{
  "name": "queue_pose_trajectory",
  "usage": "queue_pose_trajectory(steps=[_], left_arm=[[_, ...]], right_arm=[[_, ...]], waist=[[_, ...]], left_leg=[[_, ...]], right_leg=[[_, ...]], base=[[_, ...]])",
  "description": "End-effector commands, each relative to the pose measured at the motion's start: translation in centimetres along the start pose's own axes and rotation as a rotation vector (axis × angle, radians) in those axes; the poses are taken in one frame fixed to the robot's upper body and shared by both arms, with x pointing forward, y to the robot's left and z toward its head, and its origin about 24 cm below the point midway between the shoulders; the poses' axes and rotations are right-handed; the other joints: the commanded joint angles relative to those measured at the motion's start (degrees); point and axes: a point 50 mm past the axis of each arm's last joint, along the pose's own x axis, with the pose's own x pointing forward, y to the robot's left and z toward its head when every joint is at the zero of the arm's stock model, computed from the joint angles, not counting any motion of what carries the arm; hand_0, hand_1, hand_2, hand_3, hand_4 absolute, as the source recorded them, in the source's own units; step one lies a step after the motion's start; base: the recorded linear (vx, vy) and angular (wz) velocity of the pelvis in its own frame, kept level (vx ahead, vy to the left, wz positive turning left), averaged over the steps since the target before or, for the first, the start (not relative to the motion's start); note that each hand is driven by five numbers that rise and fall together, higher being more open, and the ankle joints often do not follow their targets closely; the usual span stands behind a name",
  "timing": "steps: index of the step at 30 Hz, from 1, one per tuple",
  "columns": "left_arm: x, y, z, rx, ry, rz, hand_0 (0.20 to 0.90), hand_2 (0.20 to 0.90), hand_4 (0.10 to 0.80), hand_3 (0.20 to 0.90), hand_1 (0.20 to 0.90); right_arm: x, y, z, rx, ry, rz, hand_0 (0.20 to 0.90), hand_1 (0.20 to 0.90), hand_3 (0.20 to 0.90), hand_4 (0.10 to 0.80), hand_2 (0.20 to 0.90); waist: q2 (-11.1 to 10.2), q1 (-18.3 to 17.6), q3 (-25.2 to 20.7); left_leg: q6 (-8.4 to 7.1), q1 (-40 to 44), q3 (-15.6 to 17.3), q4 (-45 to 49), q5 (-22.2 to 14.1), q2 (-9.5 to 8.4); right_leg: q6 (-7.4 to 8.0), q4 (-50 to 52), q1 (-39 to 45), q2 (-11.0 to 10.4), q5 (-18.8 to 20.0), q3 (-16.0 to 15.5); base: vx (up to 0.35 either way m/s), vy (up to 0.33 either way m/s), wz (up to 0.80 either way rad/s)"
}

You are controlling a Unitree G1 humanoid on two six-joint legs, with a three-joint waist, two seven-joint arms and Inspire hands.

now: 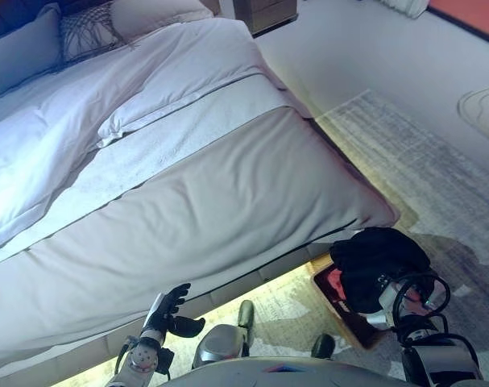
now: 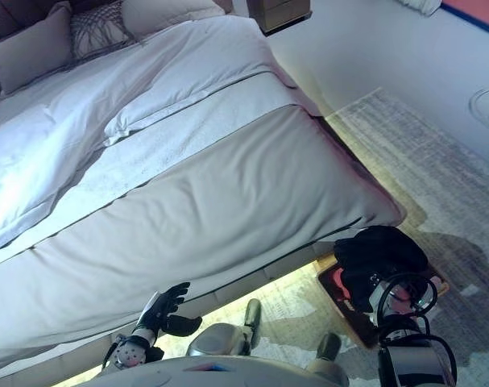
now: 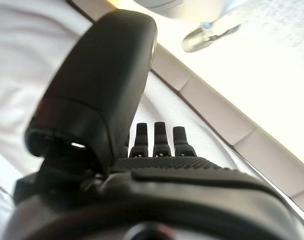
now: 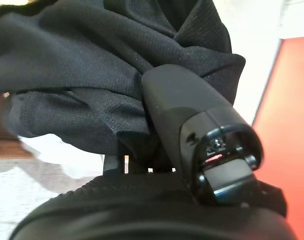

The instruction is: Pick up the clothes from the bed and place them into the basket

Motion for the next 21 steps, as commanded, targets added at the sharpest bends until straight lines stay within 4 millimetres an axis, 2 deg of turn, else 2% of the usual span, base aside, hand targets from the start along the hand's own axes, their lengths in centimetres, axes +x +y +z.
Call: queue_pose_trajectory(steps=[1, 2, 3, 4, 8, 9, 12, 21], left_arm=[[1.0, 1.6, 3.4, 0.032, -0.18, 0.007, 0.9, 0.9, 0.8, 0.9, 0.9], [1.0, 1.6, 3.6, 0.028, -0.186, 0.005, 0.9, 0.9, 0.8, 0.9, 0.9], [1.1, 1.2, 4.0, 0.017, -0.21, -0.005, 0.9, 0.9, 0.8, 0.9, 0.9], [1.1, 0.8, 4.2, 0.013, -0.223, -0.011, 0.9, 0.9, 0.8, 0.9, 0.9], [0.8, 0.1, 4.4, -0.006, -0.248, -0.026, 0.9, 0.9, 0.8, 0.9, 0.9], [0.7, -0.1, 4.2, -0.014, -0.248, -0.025, 0.9, 0.9, 0.8, 0.9, 0.9], [0.5, -0.4, 4.1, -0.028, -0.25, -0.023, 0.9, 0.9, 0.8, 0.9, 0.9], [0.7, -0.8, 4.3, -0.032, -0.243, -0.041, 0.9, 0.9, 0.8, 0.9, 0.9]], right_arm=[[0.8, 0.2, 9.9, 0.11, -0.273, -0.009, 0.3, 0.3, 0.2, 0.1, 0.3], [0.8, 0.2, 10.3, 0.11, -0.28, -0.01, 0.3, 0.3, 0.2, 0.1, 0.3], [0.8, 0.1, 11.6, 0.116, -0.301, -0.024, 0.3, 0.3, 0.2, 0.1, 0.3], [0.8, 0.1, 12.0, 0.127, -0.307, -0.03, 0.3, 0.3, 0.2, 0.1, 0.3], [0.9, 0.1, 13.1, 0.129, -0.32, -0.018, 0.3, 0.3, 0.2, 0.1, 0.3], [0.9, 0.2, 13.1, 0.112, -0.322, 0.001, 0.9, 0.9, 0.9, 0.8, 0.9], [0.7, 0.6, 13.7, 0.111, -0.345, 0.032, 0.9, 0.9, 0.9, 0.8, 0.9], [0.6, 0.8, 12.8, 0.118, -0.318, 0.033, 0.9, 0.9, 0.9, 0.8, 0.9]], waist=[[-1.1, 0.6, 2.17], [-0.79, 0.51, 2.37], [0.57, 0.17, 3.24], [1.21, 0.02, 3.76], [2.68, -0.72, 4.98], [2.95, -1.0, 5.13], [3.3, -1.65, 5.21], [3.0, -3.31, 3.88]], left_leg=[[-0.44, -6.22, -1.55, 1.78, 0.47, -3.26], [-0.47, -6.35, -1.59, 1.78, 0.52, -3.34], [-0.54, -6.75, -1.66, 1.76, 0.71, -3.66], [-0.62, -6.93, -1.68, 1.77, 0.77, -3.82], [-0.72, -6.34, -1.15, 1.19, 0.82, -4.06], [-0.74, -5.92, -0.9, 0.89, 0.82, -4.11], [-0.73, -5.2, -0.24, -0.09, 0.91, -3.92], [-0.51, -3.34, 0.73, -1.47, 0.33, -3.52]], right_leg=[[-0.22, 6.91, -1.15, -2.99, -2.85, -2.07], [-0.24, 7.03, -1.48, -3.09, -2.85, -2.01], [-0.28, 7.65, -2.94, -3.52, -2.85, -1.74], [-0.31, 7.89, -3.61, -3.69, -2.81, -1.6], [-0.28, 7.71, -4.48, -3.82, -2.34, -0.94], [-0.24, 7.44, -4.41, -3.75, -2.17, -0.66], [-0.1, 6.78, -4.67, -3.61, -1.82, 0.05], [0.23, 5.85, -4.64, -3.27, -1.29, 1.04]], base=[[-0.133, 0.116, 0.14], [-0.153, 0.101, 0.07], [-0.146, 0.084, 0.04], [-0.142, 0.078, 0.02], [-0.047, 0.044, -0.03], [0.002, 0.045, -0.04], [-0.018, 0.034, -0.03], [0.003, 0.008, -0.05]])
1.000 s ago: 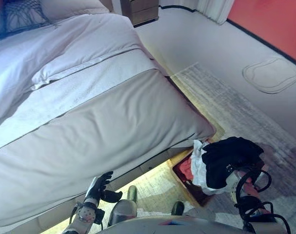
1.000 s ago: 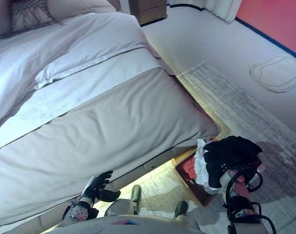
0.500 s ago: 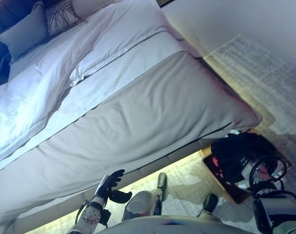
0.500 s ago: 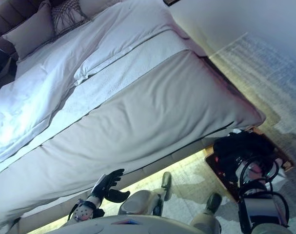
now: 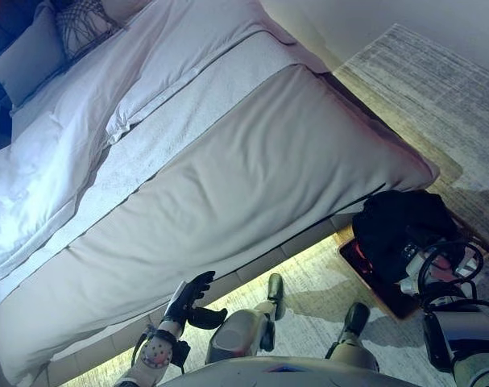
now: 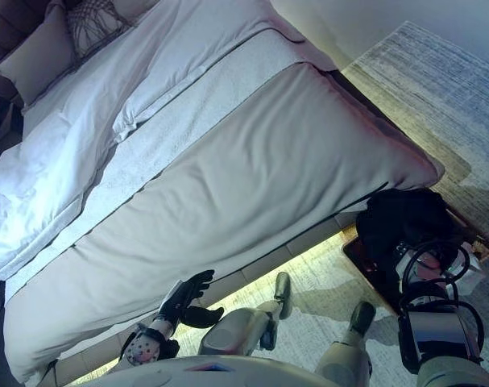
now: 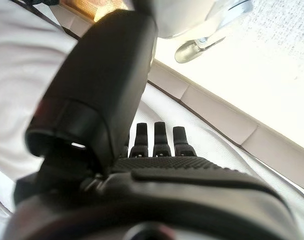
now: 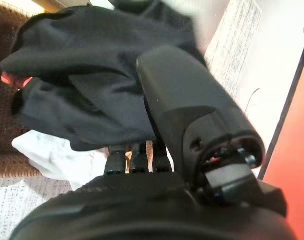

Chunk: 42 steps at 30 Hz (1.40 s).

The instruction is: Pick up the clothes from the bed and place them into the basket

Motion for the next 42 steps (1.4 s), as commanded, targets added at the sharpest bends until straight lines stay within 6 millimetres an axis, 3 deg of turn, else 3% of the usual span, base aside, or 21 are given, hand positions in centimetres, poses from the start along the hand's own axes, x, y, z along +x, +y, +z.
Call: queue_pose_trajectory(steps=[1, 7, 9, 12, 14, 18, 23, 29, 34, 37, 42], left_arm=[[0.8, 0.9, 1.8, 0.013, -0.095, 0.028, 0.9, 0.9, 0.8, 0.9, 0.9], [1.0, 1.2, 1.8, 0.044, -0.083, 0.031, 0.9, 0.9, 0.8, 0.9, 0.9], [1.0, 1.2, 1.5, 0.06, -0.061, 0.032, 0.9, 0.9, 0.8, 0.9, 0.9], [0.9, 1.6, 1.1, 0.075, -0.034, 0.04, 0.9, 0.9, 0.8, 0.9, 0.9], [0.9, 1.8, 0.9, 0.104, -0.009, 0.036, 0.9, 0.9, 0.8, 0.9, 0.9], [0.9, 2.1, 0.4, 0.106, 0.036, 0.027, 0.9, 0.9, 0.8, 0.9, 0.9], [1.3, 1.6, 0.2, 0.122, 0.068, 0.026, 0.9, 0.9, 0.8, 0.9, 0.9], [1.3, 2.9, -0.5, 0.081, 0.129, 0.117, 0.9, 0.9, 0.8, 0.9, 0.9], [1.0, 2.6, -1.8, 0.0, 0.227, 0.094, 0.9, 0.9, 0.8, 0.9, 0.9], [0.6, 1.4, -2.8, -0.114, 0.302, 0.001, 0.9, 0.9, 0.8, 0.9, 0.9], [0.7, 1.4, -2.6, -0.082, 0.277, 0.028, 0.9, 0.9, 0.8, 0.9, 0.9]], right_arm=[[0.2, 0.7, 5.9, 0.073, -0.193, 0.01, 0.9, 0.9, 0.9, 0.8, 0.9], [-0.1, 0.9, 3.0, 0.036, -0.119, 0.028, 0.9, 0.9, 0.9, 0.8, 0.9], [-0.4, 0.5, 0.3, 0.008, -0.066, 0.041, 0.9, 0.9, 0.9, 0.8, 0.9], [-1.2, -0.1, -3.9, -0.178, -0.041, 0.113, 0.9, 0.9, 0.9, 0.8, 0.9], [-2.6, -0.1, -7.2, -0.361, -0.037, 0.188, 0.9, 0.9, 0.9, 0.8, 0.9], [-5.4, -0.5, -13.0, -0.494, 0.077, 0.352, 0.9, 0.9, 0.9, 0.8, 0.9], [-8.5, -1.4, -17.9, -0.572, 0.188, 0.523, 0.9, 0.9, 0.9, 0.8, 0.9], [-10.6, -2.2, -20.6, -0.58, 0.306, 0.575, 0.9, 0.9, 0.9, 0.8, 0.9], [-11.9, -3.9, -22.8, -0.577, 0.453, 0.471, 0.9, 0.9, 0.9, 0.8, 0.9], [-12.1, -3.9, -23.1, -0.595, 0.459, 0.487, 0.9, 0.9, 0.9, 0.8, 0.9], [-11.9, -3.2, -22.5, -0.603, 0.392, 0.491, 0.9, 0.9, 0.9, 0.8, 0.9]], waist=[[-1.96, -0.77, -0.52], [-4.11, -1.61, -1.54], [-5.67, -2.02, -2.38], [-7.77, -2.52, -3.37], [-9.64, -2.88, -4.05], [-12.55, -4.17, -5.7], [-14.59, -6.07, -7.63], [-15.66, -7.91, -8.07], [-15.21, -9.55, -8.38], [-14.7, -10.09, -8.55], [-14.59, -10.49, -9.01]], left_leg=[[1.39, -0.7, 0.24, 0.01, -2.97, -2.4], [1.6, 0.91, 0.83, -0.26, -3.87, -1.75], [1.72, 2.02, 1.21, -0.27, -4.42, -1.2], [1.83, 3.31, 2.01, -0.2, -5.13, -0.25], [2.09, 4.39, 2.57, -0.06, -5.69, 0.47], [2.52, 7.07, 3.78, -0.22, -6.65, 1.71], [2.95, 9.87, 5.44, -0.78, -7.5, 2.97], [3.41, 12.2, 7.2, -0.68, -8.38, 3.35], [3.85, 13.91, 8.03, -0.73, -9.04, 3.37], [4.01, 14.55, 8.08, -0.81, -9.16, 3.26], [4.03, 15.06, 8.31, -0.87, -9.39, 3.19]], right_leg=[[-0.67, 5.7, -0.87, -1.94, -1.91, -0.37], [-0.43, 4.92, 0.42, -1.29, -1.6, 0.16], [-0.33, 4.59, 1.44, -0.84, -1.49, 0.43], [-0.19, 4.28, 2.6, -0.29, -1.49, 0.86], [-0.19, 4.26, 3.5, 0.21, -1.51, 1.26], [-0.21, 4.0, 5.5, 1.5, -1.63, 2.87], [-0.11, 4.29, 7.17, 2.89, -2.08, 4.96], [-0.17, 5.41, 8.13, 3.46, -2.84, 6.9], [-0.29, 6.03, 8.75, 3.79, -3.41, 8.16], [-0.33, 5.95, 9.13, 3.83, -3.4, 8.66], [-0.14, 5.87, 9.44, 3.68, -3.42, 8.94]], base=[[-0.012, 0.001, -0.08], [0.025, -0.055, -0.05], [0.07, -0.096, -0.07], [0.046, -0.077, -0.05], [0.058, -0.124, -0.06], [0.079, -0.097, -0.15], [0.049, -0.025, -0.25], [-0.008, 0.034, -0.22], [-0.002, 0.055, -0.17], [0.01, 0.071, -0.06], [0.017, 0.04, -0.07]])
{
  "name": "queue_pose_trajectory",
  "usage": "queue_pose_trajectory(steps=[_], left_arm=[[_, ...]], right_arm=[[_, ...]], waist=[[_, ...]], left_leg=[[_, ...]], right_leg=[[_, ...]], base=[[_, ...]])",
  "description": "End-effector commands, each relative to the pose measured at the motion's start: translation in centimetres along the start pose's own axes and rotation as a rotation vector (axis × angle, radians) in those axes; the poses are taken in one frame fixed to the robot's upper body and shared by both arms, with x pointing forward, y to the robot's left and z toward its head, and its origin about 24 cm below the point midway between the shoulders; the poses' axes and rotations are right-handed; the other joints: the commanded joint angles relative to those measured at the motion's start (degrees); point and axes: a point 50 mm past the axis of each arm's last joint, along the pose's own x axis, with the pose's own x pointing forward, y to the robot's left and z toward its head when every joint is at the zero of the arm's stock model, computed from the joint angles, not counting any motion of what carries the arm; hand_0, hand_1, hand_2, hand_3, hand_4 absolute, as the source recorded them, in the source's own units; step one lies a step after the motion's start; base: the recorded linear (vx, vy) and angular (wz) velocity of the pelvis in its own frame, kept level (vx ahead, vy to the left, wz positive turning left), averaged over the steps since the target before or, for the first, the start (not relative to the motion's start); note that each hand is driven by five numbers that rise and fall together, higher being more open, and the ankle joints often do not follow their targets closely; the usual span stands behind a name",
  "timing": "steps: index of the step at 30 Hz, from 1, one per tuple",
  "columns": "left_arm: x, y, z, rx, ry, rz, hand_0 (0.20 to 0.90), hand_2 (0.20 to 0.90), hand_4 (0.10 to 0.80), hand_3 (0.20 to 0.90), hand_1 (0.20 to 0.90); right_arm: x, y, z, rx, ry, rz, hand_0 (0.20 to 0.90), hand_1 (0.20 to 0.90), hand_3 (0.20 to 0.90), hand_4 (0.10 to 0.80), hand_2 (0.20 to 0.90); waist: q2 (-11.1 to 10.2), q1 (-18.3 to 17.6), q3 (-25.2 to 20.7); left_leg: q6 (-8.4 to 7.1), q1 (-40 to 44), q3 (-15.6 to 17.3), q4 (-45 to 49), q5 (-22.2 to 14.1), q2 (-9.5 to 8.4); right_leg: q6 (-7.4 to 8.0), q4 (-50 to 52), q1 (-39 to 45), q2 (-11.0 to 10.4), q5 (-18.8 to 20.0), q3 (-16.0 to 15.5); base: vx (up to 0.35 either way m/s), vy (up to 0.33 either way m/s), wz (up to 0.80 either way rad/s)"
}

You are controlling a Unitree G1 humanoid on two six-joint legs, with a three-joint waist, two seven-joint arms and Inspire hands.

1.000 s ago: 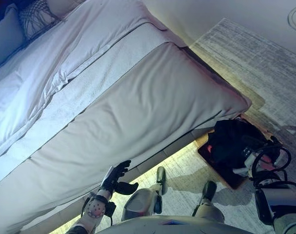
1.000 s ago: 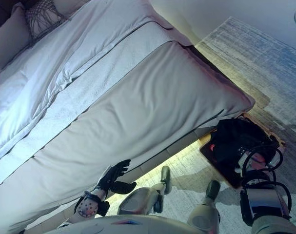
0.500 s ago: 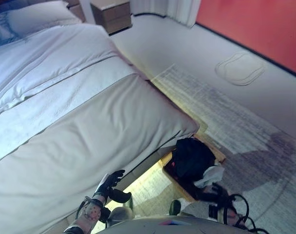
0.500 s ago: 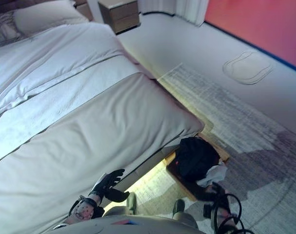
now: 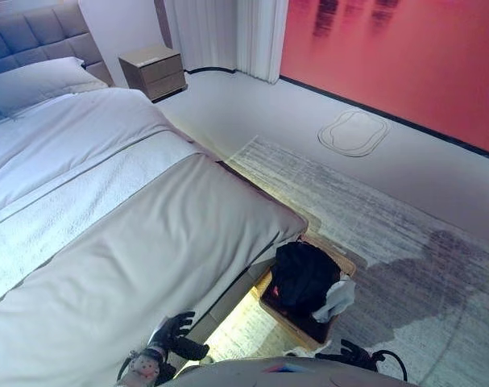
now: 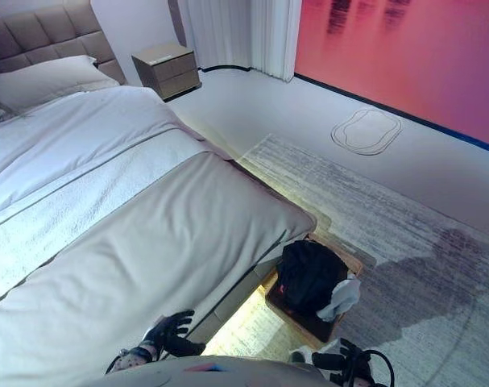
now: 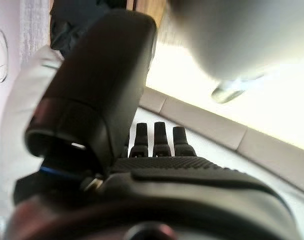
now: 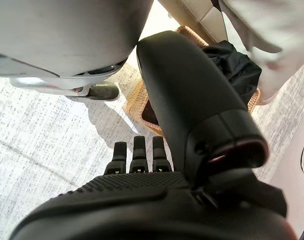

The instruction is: Pick up the clothes from the bed and place them into the basket

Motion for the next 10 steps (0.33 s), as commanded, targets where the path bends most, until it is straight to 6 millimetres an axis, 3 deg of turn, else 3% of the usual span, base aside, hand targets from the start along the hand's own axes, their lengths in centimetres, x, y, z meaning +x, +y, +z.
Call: queue_pose_trajectory(steps=[1, 10], left_arm=[[1.1, 0.6, 3.7, -0.034, -0.123, 0.028, 0.9, 0.9, 0.8, 0.9, 0.9], [1.1, 0.2, 3.3, -0.014, -0.085, -0.001, 0.9, 0.9, 0.8, 0.9, 0.9]], right_arm=[[0.4, 0.6, 3.3, -0.013, -0.121, -0.021, 0.9, 0.9, 0.9, 0.8, 0.9], [0.3, 0.2, 4.3, -0.063, -0.197, -0.099, 0.9, 0.9, 0.9, 0.8, 0.9]], waist=[[0.56, -0.15, 2.52], [0.44, -0.19, 2.26]], left_leg=[[0.26, 1.04, -2.19, 0.68, -2.6, -0.09], [0.52, 1.08, -1.98, 0.53, -2.77, -0.11]], right_leg=[[0.22, 5.73, 2.18, 0.21, -2.94, -1.7], [0.34, 5.41, 2.09, 0.4, -2.74, -1.42]], base=[[-0.018, 0.019, -0.05], [-0.005, 0.005, -0.02]])
